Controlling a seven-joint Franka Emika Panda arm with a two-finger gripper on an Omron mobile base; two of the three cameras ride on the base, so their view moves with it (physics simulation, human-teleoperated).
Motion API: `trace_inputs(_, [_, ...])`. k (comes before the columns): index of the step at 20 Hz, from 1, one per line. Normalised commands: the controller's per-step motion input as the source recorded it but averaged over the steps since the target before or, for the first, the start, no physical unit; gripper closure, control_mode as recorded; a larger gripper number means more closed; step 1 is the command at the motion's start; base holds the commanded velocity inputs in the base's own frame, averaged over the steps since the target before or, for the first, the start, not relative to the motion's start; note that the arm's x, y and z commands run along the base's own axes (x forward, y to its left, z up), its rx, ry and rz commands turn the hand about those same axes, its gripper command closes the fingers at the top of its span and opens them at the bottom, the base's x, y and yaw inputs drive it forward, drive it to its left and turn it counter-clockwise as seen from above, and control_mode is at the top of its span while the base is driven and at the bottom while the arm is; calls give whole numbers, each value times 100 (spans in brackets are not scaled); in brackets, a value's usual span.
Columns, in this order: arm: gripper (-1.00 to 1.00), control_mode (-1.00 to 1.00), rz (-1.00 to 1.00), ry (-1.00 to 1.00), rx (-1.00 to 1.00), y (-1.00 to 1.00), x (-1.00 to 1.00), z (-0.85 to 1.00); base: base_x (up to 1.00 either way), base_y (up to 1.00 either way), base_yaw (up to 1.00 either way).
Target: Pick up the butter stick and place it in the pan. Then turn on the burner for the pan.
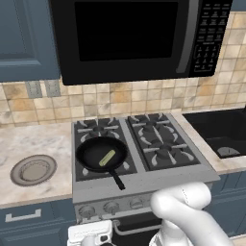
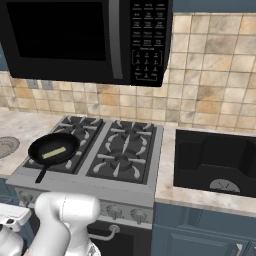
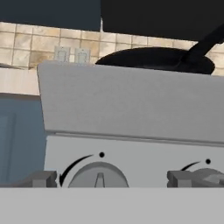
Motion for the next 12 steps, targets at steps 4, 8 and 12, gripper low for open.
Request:
trace_inputs(4, [-100, -100, 0, -2, 0, 1, 22, -25, 0, 0, 0])
trace_inputs(8, [-100, -100, 0, -2, 0, 5, 22, -25, 0, 0, 0])
trace_inputs(12, [-100, -100, 0, 0, 0, 8, 20, -18, 0, 0, 0])
